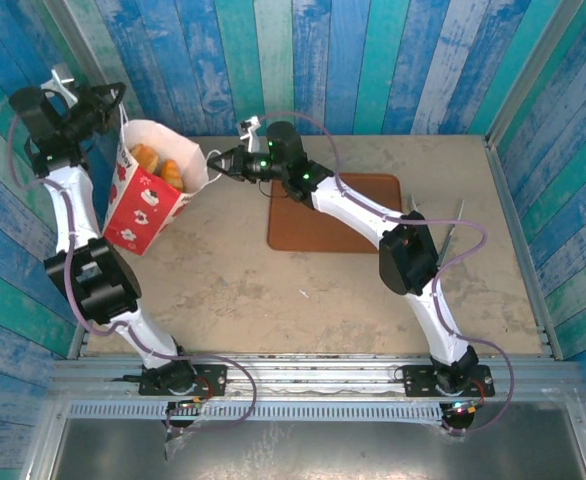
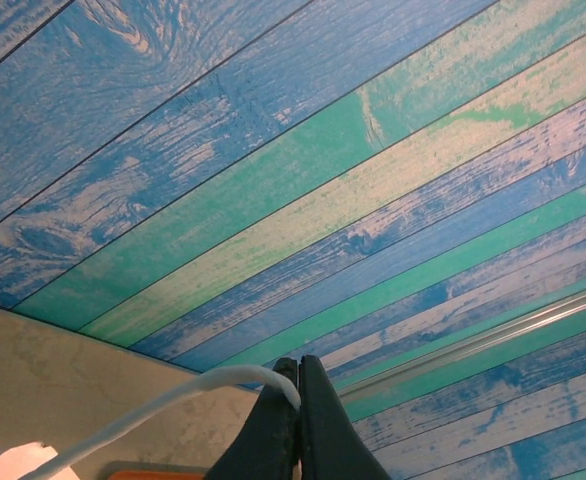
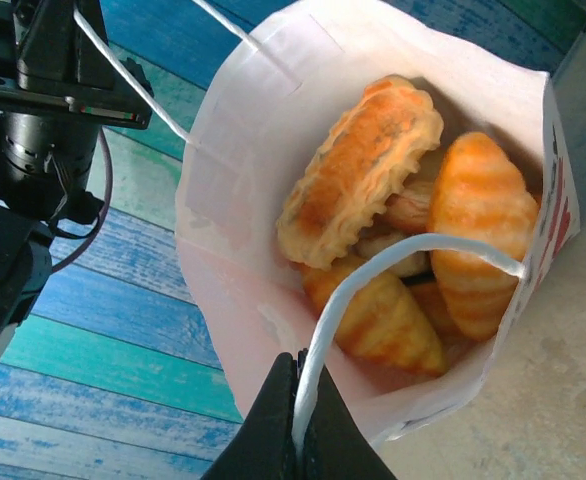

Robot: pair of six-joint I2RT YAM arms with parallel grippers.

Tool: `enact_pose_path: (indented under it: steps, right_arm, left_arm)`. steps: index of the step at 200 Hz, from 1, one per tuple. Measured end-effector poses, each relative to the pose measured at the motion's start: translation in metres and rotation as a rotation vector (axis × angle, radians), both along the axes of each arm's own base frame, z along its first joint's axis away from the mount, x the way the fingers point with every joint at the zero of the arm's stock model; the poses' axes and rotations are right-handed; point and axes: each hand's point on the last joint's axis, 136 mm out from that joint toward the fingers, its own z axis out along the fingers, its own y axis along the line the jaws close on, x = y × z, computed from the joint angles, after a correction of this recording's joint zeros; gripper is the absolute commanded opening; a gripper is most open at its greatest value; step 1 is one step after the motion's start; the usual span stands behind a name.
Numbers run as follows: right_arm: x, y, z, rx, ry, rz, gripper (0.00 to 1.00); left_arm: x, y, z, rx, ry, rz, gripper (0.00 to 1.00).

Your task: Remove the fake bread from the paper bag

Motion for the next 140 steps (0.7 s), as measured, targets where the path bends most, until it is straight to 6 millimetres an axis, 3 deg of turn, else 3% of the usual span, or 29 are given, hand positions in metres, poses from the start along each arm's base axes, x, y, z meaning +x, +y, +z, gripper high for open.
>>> enact_pose_path:
  steps: [22, 80, 140]
  right_arm:
    - [-0.002, -0.001, -0.015, -0.004, 0.013, 0.002, 0.01]
    - [-0.019, -0.023, -0.102, -0.138, 0.137, -0.009, 0.01]
    - [-0.031, -0.049, -0.129, -0.171, 0.163, -0.039, 0.03]
  left_arm:
    - [-0.008, -0.005, -0.010, 0.023, 0.014, -0.009, 0.00]
    - [-0.020, -0.027, -0.052, 0.041, 0.071, -0.075, 0.00]
    - [-0.020, -0.100, -0.064, 0.098, 0.066, -0.248, 0.00]
